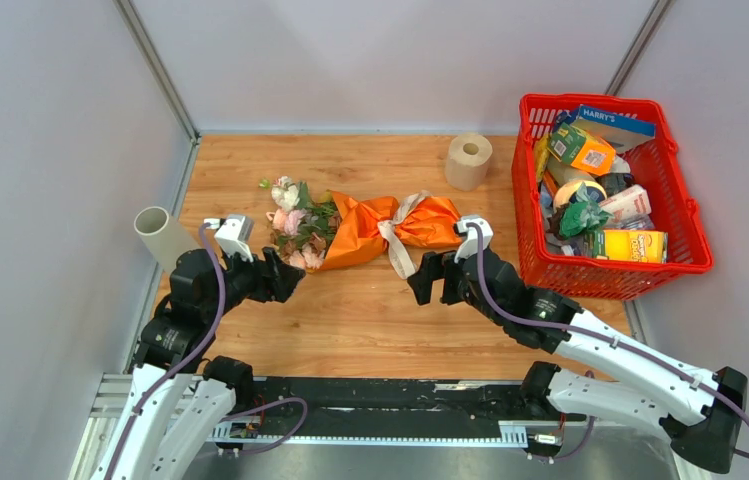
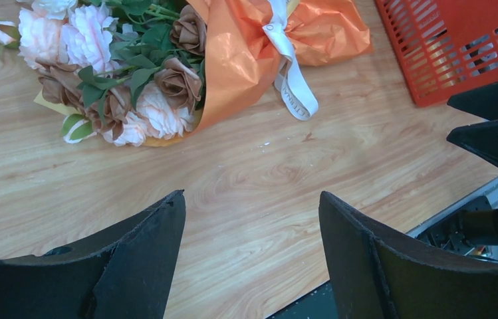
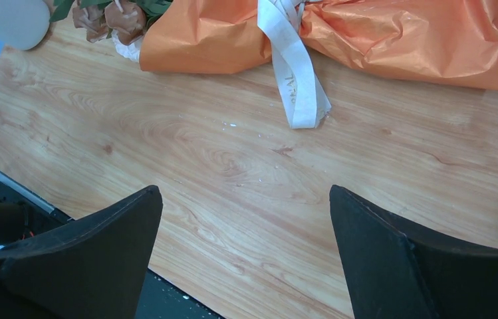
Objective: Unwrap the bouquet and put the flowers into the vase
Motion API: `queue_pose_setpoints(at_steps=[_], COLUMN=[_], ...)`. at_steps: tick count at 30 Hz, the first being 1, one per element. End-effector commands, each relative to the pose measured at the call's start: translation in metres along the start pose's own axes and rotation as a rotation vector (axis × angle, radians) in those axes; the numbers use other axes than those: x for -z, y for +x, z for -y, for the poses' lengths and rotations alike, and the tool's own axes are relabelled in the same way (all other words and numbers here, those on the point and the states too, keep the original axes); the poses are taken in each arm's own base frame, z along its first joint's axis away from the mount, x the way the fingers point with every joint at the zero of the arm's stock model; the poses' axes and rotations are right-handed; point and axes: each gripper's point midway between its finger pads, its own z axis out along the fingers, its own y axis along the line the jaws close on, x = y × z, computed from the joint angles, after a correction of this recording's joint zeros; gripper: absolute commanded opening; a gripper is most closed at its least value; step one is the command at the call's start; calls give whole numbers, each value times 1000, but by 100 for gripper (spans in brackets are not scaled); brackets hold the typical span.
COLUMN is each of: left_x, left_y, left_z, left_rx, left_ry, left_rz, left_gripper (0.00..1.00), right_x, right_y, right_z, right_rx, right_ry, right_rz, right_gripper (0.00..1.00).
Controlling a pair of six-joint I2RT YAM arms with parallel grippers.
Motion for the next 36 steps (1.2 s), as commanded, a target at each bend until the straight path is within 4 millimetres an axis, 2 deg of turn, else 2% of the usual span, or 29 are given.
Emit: queue_pose_setpoints(at_steps=[1, 13, 17, 25, 31, 36], left_x=[1, 1, 3, 2, 3, 4], left_y=[-3, -5, -6, -6, -6, -7], left_z=[0, -5, -7, -12, -15, -16], left_rx=[-17, -8, -5, 2, 9, 9], left_ry=[2, -34, -49, -75, -92, -99], left_rz=[19, 27, 37, 37, 39, 50], left_gripper=[81, 80, 80, 79, 79, 79], right_x=[3, -34, -50, -95, -130, -150], right_y=[-21, -2, 12, 35, 49, 53], right_z=[-5, 10, 18, 37, 40, 45], right_rx=[-25, 52, 132, 171, 179, 176], right_ry=[10, 146, 193, 256, 199, 169], right_rz=[60, -7, -56, -74, -129, -151], right_gripper=[100, 100, 94, 67, 66, 67])
